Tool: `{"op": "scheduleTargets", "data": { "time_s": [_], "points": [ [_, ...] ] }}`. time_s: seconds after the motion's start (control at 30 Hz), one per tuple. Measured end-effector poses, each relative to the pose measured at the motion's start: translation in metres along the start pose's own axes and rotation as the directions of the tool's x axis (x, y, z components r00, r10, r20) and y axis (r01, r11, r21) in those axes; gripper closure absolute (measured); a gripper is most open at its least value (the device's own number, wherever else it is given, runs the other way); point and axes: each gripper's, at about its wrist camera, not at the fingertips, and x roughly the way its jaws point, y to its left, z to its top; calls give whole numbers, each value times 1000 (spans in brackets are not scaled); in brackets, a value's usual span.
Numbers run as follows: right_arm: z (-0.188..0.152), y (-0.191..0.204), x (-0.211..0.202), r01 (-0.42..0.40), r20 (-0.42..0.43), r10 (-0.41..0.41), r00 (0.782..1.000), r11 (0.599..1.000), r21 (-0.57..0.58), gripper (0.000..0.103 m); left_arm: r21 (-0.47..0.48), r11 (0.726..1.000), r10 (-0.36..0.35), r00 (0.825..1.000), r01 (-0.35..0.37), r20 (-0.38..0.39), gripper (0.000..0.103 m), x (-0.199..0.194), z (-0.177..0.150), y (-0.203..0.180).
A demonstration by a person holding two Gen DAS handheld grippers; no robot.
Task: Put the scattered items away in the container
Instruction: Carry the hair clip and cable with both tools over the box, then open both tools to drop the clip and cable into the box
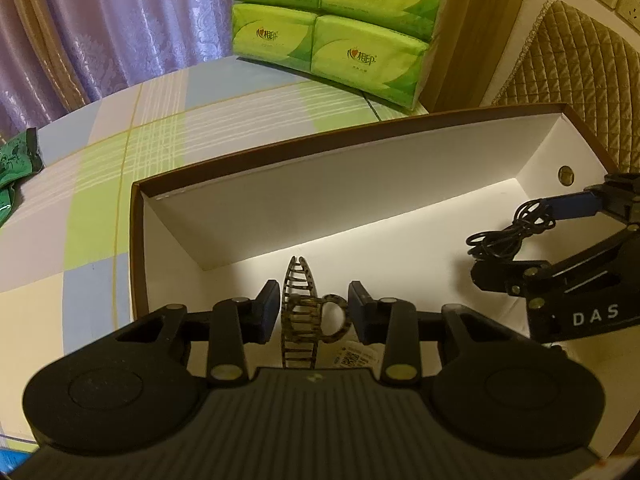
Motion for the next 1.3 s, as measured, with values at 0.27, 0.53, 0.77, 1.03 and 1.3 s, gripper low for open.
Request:
{"op": "scheduleTargets", "data": {
  "time_s": [0.27, 0.53, 0.77, 1.03, 1.3],
  "points": [
    [0, 2, 7, -18, -2, 18, 1000, 1000, -10, 12, -1, 1000, -9, 1000, 9, 5, 70, -3, 1, 1],
    [-3, 1, 0, -46, 24, 46, 999, 999, -2, 12, 6, 1000, -25, 999, 25, 19, 68, -12, 1, -1],
    [-12, 3, -25, -59, 53, 60, 997, 998, -26, 11, 18, 998, -57, 998, 57, 31, 55, -25, -5, -6],
    [-31, 6, -54, -70, 90, 71, 993, 997, -18, 11, 23, 996, -85, 995, 84, 57, 39, -51, -14, -15],
    [-53, 15, -86, -31, 162, 35, 986, 999, -28, 2, 41, 996, -81, 991, 77, 102, 19, -87, -30, -27]
  ]
}}
